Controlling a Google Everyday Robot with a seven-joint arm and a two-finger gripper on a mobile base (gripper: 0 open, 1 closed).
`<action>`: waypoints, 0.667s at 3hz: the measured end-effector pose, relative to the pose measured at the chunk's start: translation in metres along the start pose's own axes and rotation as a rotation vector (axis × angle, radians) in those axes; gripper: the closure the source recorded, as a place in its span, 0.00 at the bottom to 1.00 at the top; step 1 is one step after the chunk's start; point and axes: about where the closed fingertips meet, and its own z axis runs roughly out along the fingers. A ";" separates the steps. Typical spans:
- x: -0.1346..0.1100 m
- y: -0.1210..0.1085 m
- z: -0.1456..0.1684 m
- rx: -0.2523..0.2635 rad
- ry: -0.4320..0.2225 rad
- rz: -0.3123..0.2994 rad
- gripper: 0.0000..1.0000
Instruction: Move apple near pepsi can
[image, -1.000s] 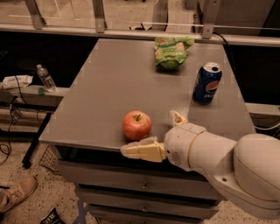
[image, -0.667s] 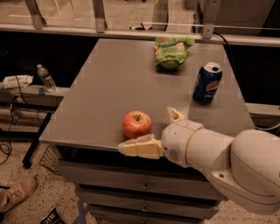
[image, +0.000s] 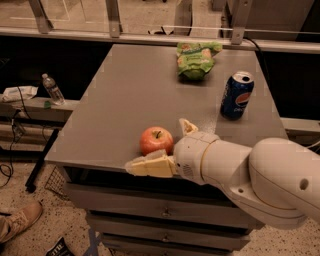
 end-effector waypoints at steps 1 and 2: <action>0.000 0.000 0.008 -0.018 0.007 0.002 0.19; -0.003 0.000 0.015 -0.034 0.004 0.000 0.42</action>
Offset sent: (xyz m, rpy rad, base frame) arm 0.0197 0.0131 -0.0056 0.0185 0.0200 0.0459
